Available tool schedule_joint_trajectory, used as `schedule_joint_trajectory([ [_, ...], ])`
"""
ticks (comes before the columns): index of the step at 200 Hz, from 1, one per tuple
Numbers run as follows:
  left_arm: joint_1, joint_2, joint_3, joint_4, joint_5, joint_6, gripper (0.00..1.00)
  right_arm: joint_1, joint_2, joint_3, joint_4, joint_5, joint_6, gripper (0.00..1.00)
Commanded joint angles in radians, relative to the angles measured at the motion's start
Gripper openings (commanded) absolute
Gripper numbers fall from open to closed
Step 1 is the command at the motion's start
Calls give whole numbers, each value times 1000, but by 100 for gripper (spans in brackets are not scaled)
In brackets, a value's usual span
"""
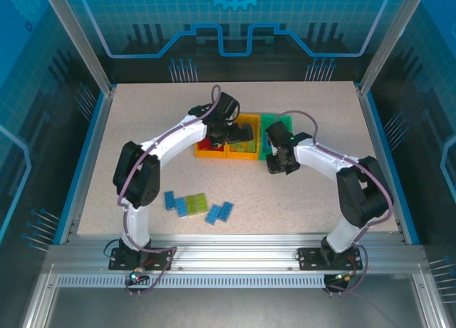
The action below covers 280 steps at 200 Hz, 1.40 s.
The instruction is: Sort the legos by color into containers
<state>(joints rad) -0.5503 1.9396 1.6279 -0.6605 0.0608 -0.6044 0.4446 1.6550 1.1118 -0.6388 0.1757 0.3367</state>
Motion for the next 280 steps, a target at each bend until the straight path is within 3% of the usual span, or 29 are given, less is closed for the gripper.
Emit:
schedule_joint_trajectory([
  [1,-17,-104,-103,25,-27,-25,99,-41,-26,89,-25,-13,15,22],
  [39,-75,-200,-287,34,-68,-37,99,-88,119,276,-96,30,1,23],
  [79,-193,-209,-388,12,-92,-35,99,-110,278,429,-145,38,-16,26],
  [113,-265,-205,-427,-11,-121,-67,99,-112,338,493,-176,39,-17,41],
  [162,-311,-190,-457,-26,-118,-6,97,-114,327,496,-183,20,-11,71],
  [213,-326,-143,-450,-46,-110,36,85,-113,260,483,-179,-15,11,75],
  [280,-353,-107,-441,-82,-108,61,78,-129,222,459,-176,-19,24,77],
])
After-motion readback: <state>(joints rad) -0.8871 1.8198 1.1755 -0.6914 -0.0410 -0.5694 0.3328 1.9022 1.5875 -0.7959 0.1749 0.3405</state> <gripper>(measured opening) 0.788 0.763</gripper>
